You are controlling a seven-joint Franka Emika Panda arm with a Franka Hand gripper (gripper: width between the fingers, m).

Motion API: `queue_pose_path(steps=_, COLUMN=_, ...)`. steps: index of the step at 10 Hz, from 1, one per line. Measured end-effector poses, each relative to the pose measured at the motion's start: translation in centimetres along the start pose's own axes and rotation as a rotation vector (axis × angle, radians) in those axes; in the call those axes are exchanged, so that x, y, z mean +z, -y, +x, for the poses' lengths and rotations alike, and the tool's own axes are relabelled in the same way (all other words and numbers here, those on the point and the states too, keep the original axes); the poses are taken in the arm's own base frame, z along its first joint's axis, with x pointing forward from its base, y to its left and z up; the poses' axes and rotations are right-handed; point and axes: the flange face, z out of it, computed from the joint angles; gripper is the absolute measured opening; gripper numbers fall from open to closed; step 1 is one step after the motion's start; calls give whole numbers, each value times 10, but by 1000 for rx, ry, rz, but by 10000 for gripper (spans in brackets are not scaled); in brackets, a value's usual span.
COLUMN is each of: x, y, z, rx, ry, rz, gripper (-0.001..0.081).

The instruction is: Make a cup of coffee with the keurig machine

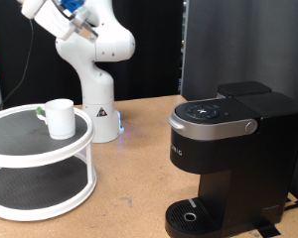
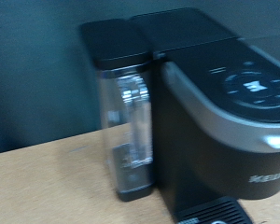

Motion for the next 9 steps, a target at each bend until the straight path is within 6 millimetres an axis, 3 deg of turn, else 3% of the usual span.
queue_pose_path(steps=3, x=-35, y=-4, z=-29, rx=-17, ry=59, rz=27, gripper=2)
queue_pose_path(steps=6, x=-61, y=-7, z=-45, rx=-29, ry=64, rz=20, gripper=2)
queue_pose_path(steps=9, x=-64, y=-8, z=-50, rx=-41, ry=56, rz=31, gripper=2)
